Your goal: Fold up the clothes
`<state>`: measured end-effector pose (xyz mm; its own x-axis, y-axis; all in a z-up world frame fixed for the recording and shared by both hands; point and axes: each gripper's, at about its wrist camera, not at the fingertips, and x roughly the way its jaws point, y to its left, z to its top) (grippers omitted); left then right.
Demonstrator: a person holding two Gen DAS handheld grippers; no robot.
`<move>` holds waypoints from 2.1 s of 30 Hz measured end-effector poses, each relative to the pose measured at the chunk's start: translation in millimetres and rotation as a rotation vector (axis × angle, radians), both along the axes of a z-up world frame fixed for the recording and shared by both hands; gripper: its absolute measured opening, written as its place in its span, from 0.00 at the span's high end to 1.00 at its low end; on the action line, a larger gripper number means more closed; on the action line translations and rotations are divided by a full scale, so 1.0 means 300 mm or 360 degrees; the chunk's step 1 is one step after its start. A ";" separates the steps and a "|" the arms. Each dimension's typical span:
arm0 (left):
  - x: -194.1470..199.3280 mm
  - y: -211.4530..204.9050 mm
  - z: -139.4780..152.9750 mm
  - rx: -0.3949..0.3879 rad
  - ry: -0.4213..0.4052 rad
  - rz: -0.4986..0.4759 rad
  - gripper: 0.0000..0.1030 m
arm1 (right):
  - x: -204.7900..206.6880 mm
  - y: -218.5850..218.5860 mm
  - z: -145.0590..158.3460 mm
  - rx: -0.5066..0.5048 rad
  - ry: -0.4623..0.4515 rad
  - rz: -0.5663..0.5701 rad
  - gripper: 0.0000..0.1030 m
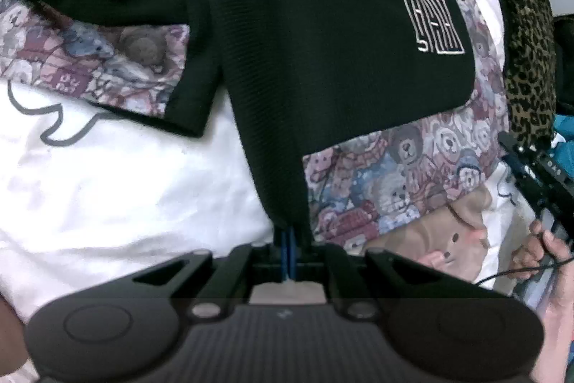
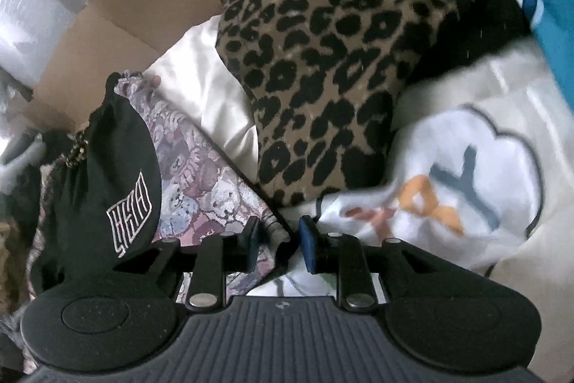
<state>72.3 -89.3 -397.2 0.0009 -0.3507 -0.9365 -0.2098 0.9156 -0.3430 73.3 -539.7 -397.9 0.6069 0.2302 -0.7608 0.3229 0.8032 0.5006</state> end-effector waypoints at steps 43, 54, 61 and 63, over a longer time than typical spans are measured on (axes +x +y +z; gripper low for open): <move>0.193 0.014 0.314 0.0181 -0.0055 -0.0205 0.68 | 0.026 0.004 0.373 -0.0080 0.0086 0.0066 0.89; 0.355 0.054 0.679 0.0179 -0.0224 -0.0368 0.66 | 0.047 0.068 0.699 -0.0038 0.0062 0.0076 0.73; 0.406 0.155 0.943 0.0281 -0.0283 -0.0438 0.66 | 0.036 0.121 0.902 -0.0032 0.0002 0.0057 0.73; 0.416 0.207 1.033 0.0289 -0.0288 -0.0442 0.66 | 0.041 0.134 0.954 -0.0013 -0.0001 0.0068 0.73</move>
